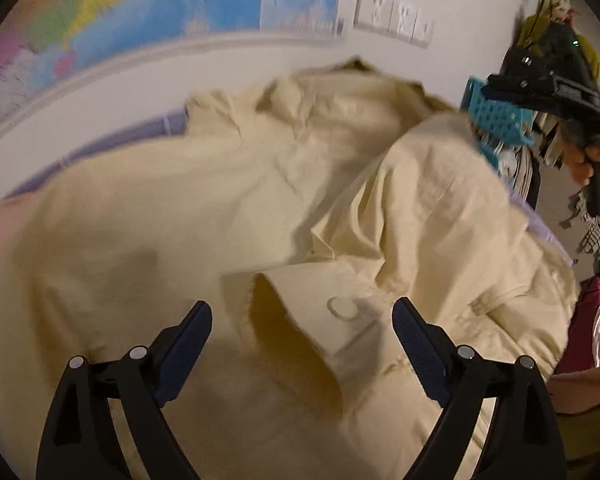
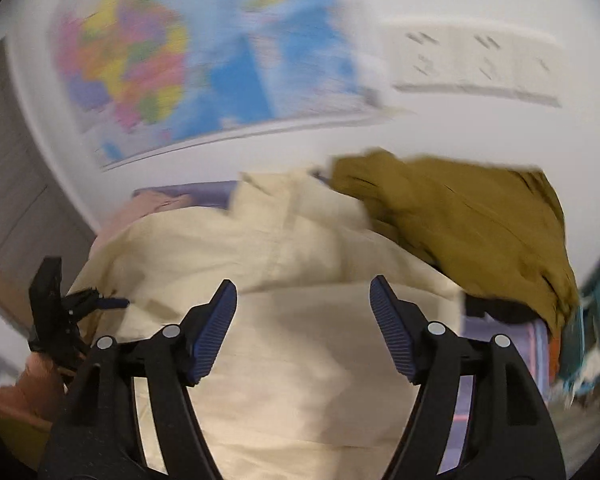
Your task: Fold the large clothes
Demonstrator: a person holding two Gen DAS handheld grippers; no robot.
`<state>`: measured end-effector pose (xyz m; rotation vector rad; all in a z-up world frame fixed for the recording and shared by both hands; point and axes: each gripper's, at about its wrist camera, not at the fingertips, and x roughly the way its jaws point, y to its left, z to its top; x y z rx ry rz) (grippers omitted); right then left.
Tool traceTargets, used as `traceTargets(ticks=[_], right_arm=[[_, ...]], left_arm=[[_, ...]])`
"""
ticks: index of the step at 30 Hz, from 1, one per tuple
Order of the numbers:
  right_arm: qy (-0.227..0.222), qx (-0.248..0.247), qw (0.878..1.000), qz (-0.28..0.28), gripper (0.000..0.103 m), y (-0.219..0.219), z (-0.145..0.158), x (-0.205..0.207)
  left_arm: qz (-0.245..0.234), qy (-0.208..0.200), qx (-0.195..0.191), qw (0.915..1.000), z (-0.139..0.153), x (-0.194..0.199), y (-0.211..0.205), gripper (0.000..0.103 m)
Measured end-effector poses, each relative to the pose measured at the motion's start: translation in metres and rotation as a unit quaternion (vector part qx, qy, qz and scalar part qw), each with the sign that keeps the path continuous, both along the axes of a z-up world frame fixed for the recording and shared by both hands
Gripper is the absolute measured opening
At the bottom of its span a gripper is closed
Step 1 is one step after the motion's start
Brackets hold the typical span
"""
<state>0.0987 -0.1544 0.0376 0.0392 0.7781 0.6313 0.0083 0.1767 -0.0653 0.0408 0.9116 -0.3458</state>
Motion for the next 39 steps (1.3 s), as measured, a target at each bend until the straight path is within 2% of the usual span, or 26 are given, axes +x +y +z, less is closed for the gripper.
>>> traceTargets(ticks=[1, 2, 3, 5, 6, 7, 8, 12, 14, 15, 16, 17, 19, 21, 22, 25, 28, 29, 30, 31, 33, 35, 37, 39], right_arm=[[-0.003, -0.012, 1.0, -0.014, 0.068, -0.004, -0.006, 0.006], [-0.002, -0.027, 0.999, -0.024, 0.067, -0.005, -0.009, 0.013], [-0.002, -0.038, 0.999, -0.023, 0.064, -0.004, -0.011, 0.019], [0.001, -0.061, 0.998, -0.019, 0.061, 0.003, -0.015, 0.037], [0.001, -0.076, 0.997, -0.016, 0.057, 0.009, -0.016, 0.045], [0.0, -0.101, 0.995, -0.012, 0.053, 0.021, -0.019, 0.056], [0.0, -0.119, 0.993, -0.008, 0.052, 0.025, -0.022, 0.06], [0.024, -0.219, 0.975, 0.036, 0.052, 0.057, -0.046, 0.075], [0.024, -0.285, 0.958, 0.038, 0.052, 0.066, -0.063, 0.081], [0.024, -0.303, 0.952, 0.041, 0.04, 0.066, -0.069, 0.083], [0.021, -0.309, 0.95, 0.045, 0.008, 0.064, -0.071, 0.082], [0.016, -0.312, 0.949, 0.048, 0.008, 0.06, -0.069, 0.083], [0.01, -0.27, 0.962, 0.03, 0.007, 0.043, -0.051, 0.089], [0.015, -0.199, 0.98, 0.015, 0.007, 0.024, -0.03, 0.095], [0.017, -0.174, 0.985, 0.002, 0.007, 0.018, -0.025, 0.101], [0.023, -0.142, 0.989, -0.037, 0.009, 0.005, -0.029, 0.116], [0.045, -0.14, 0.988, -0.054, 0.015, 0.003, -0.05, 0.131], [0.046, -0.137, 0.988, -0.058, 0.018, 0.0, -0.054, 0.131], [0.038, -0.131, 0.988, -0.067, 0.028, -0.002, -0.053, 0.127], [0.024, -0.115, 0.99, -0.074, 0.034, -0.004, -0.046, 0.123], [-0.011, -0.089, 0.993, -0.083, 0.041, -0.009, -0.033, 0.107], [-0.052, -0.074, 0.994, -0.057, 0.041, -0.007, -0.019, 0.079], [-0.058, -0.061, 0.996, 0.001, 0.041, 0.007, -0.015, 0.053], [-0.056, -0.072, 0.994, 0.06, 0.042, 0.032, -0.023, 0.029]], left_arm=[[0.0, 0.016, 0.004, 0.9999, -0.008, 0.008, -0.004, 0.082], [-0.003, 0.028, 0.001, 0.9996, -0.013, 0.014, -0.008, 0.069], [-0.004, 0.034, -0.001, 0.9994, -0.016, 0.017, -0.01, 0.065], [-0.001, 0.032, 0.005, 0.9995, -0.019, 0.02, -0.014, 0.039], [0.001, 0.027, 0.008, 0.9996, -0.019, 0.02, -0.015, 0.033], [0.006, 0.017, 0.009, 0.9998, -0.017, 0.019, -0.014, 0.022], [0.005, 0.011, 0.003, 0.9999, -0.013, 0.016, -0.013, 0.015], [-0.002, -0.019, -0.007, 0.9998, 0.002, -0.004, -0.009, 0.012], [-0.014, -0.029, -0.017, 0.9993, 0.009, -0.015, -0.007, 0.012], [-0.018, -0.034, -0.02, 0.9991, 0.012, -0.02, -0.008, 0.012], [-0.02, -0.039, -0.022, 0.9988, 0.014, -0.023, -0.006, 0.012], [-0.019, -0.04, -0.024, 0.9987, 0.015, -0.025, -0.006, 0.011], [-0.01, -0.034, -0.024, 0.9991, 0.014, -0.02, -0.003, 0.011], [0.005, -0.033, -0.018, 0.9993, 0.01, -0.011, 0.003, 0.011], [0.019, -0.032, -0.012, 0.9992, 0.008, -0.003, 0.007, 0.011], [0.052, -0.029, 0.007, 0.9982, 0.001, 0.02, 0.019, 0.011], [0.081, 0.0, 0.03, 0.9962, -0.015, 0.042, 0.028, 0.012], [0.079, 0.009, 0.032, 0.9963, -0.02, 0.046, 0.028, 0.015], [0.082, 0.016, 0.039, 0.9958, -0.024, 0.049, 0.028, 0.017], [0.082, 0.018, 0.043, 0.9955, -0.028, 0.05, 0.028, 0.017], [0.084, 0.02, 0.045, 0.9952, -0.03, 0.051, 0.03, 0.018], [0.087, 0.019, 0.042, 0.9951, -0.026, 0.052, 0.033, 0.021], [0.09, 0.019, 0.04, 0.9949, -0.022, 0.055, 0.037, 0.023], [0.096, 0.024, 0.042, 0.9943, -0.016, 0.055, 0.036, 0.026]])
